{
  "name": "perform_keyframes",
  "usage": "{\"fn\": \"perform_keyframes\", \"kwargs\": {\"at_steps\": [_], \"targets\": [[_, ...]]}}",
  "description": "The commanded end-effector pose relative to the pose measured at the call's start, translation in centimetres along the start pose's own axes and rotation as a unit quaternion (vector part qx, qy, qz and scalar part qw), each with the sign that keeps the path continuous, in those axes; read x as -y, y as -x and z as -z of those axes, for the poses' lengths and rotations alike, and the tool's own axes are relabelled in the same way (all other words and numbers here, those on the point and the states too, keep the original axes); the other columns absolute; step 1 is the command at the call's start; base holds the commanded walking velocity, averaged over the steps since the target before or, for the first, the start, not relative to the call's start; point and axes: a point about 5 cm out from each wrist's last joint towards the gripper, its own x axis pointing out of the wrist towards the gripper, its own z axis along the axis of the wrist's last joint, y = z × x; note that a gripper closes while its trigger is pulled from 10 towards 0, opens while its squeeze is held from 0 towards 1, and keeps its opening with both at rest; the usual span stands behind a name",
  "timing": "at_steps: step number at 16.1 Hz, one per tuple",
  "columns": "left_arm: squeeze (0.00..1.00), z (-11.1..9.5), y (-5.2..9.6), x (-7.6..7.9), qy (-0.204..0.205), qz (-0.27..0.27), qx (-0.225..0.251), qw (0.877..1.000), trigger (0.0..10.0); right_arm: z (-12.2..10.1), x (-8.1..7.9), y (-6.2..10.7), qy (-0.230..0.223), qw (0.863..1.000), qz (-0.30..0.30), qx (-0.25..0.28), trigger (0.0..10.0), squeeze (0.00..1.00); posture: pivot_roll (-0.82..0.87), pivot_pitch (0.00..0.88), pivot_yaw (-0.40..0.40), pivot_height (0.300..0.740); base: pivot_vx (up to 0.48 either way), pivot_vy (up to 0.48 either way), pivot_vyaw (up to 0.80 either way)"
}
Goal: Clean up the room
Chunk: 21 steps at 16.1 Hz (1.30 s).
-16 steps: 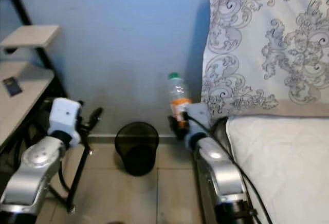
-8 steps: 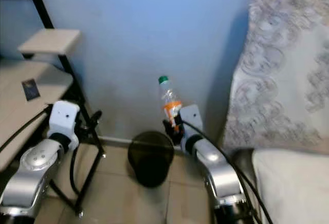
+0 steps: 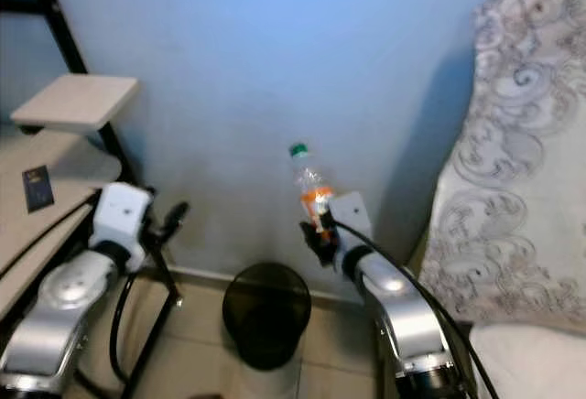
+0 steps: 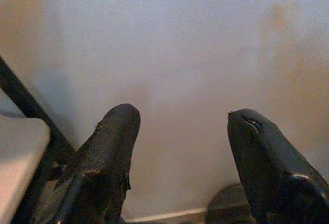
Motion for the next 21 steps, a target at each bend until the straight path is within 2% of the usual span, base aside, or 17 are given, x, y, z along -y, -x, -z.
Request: {"fn": "perform_keyframes", "kwargs": {"at_steps": [1, 2, 4, 5, 6, 8, 10, 12, 14, 17, 20, 21], "targets": [[0.00, -0.4, 0.0, 0.6, -0.001, 0.009, 0.009, 1.000, 10.0, -0.1, 1.2, 0.5, 0.010, 1.000, 0.016, 0.001, 10.0, 0.00, 0.09, 0.000, 0.023, 0.740, 0.412, 0.000, 0.00], [0.00, -0.2, 0.0, 0.6, -0.004, 0.015, 0.006, 1.000, 10.0, 0.3, 1.4, 0.4, 0.035, 0.999, 0.004, -0.010, 10.0, 0.00, 0.09, 0.000, 0.025, 0.740, 0.360, 0.000, 0.00], [0.00, -0.1, 0.0, 0.7, -0.002, 0.042, 0.001, 0.999, 10.0, 0.4, 1.4, 0.0, 0.033, 0.999, -0.022, -0.018, 10.0, 0.00, 0.09, 0.000, 0.024, 0.740, 0.000, 0.000, 0.00], [0.00, 0.0, 0.2, 0.8, -0.021, 0.073, -0.005, 0.997, 10.0, 1.1, 1.2, -0.5, 0.063, 0.996, -0.055, -0.041, 10.0, 0.00, 0.10, 0.000, 0.020, 0.740, 0.000, 0.000, 0.00], [0.00, 0.2, 0.6, 1.0, -0.041, 0.125, -0.018, 0.991, 10.0, 1.9, 0.7, -1.3, 0.096, 0.989, -0.093, -0.061, 10.0, 0.00, 0.10, 0.000, 0.020, 0.740, 0.000, 0.000, 0.00], [0.00, 1.0, 1.5, 1.3, -0.080, 0.199, -0.047, 0.976, 10.0, 2.5, 0.1, -2.5, 0.118, 0.982, -0.129, -0.078, 10.0, 0.00, 0.11, 0.000, 0.020, 0.740, 0.000, 0.000, 0.00], [0.00, 2.2, 2.7, 1.1, -0.136, 0.270, -0.096, 0.948, 10.0, 3.6, -1.3, -4.3, 0.176, 0.960, -0.190, -0.106, 10.0, 0.00, 0.11, 0.000, 0.018, 0.740, 0.000, 0.000, 0.00], [0.00, 2.4, 2.9, 0.6, -0.155, 0.282, -0.112, 0.940, 10.0, 3.9, -2.1, -5.3, 0.198, 0.954, -0.197, -0.113, 10.0, 0.00, 0.12, 0.000, 0.012, 0.740, 0.000, 0.000, 0.00], [0.00, 2.7, 3.1, 0.2, -0.172, 0.289, -0.126, 0.933, 10.0, 3.8, -2.8, -6.6, 0.199, 0.960, -0.158, -0.114, 10.0, 0.00, 0.13, 0.000, 0.003, 0.740, 0.000, 0.000, 0.00], [0.00, 2.6, 3.2, -0.1, -0.176, 0.284, -0.128, 0.934, 10.0, 3.6, -2.6, -7.4, 0.208, 0.964, -0.115, -0.121, 10.0, 0.00, 0.14, 0.000, -0.007, 0.740, 0.000, 0.000, 0.00], [0.00, 2.7, 3.3, -0.2, -0.177, 0.283, -0.129, 0.934, 10.0, 3.5, -2.5, -7.7, 0.217, 0.962, -0.102, -0.127, 10.0, 0.00, 0.14, 0.000, -0.009, 0.740, 0.000, 0.000, 0.00], [0.00, 2.7, 3.3, -0.2, -0.178, 0.283, -0.129, 0.934, 10.0, 3.5, -2.6, -7.7, 0.211, 0.964, -0.105, -0.127, 10.0, 0.27, 0.14, 0.000, -0.010, 0.740, 0.000, 0.000, 0.00]]}}
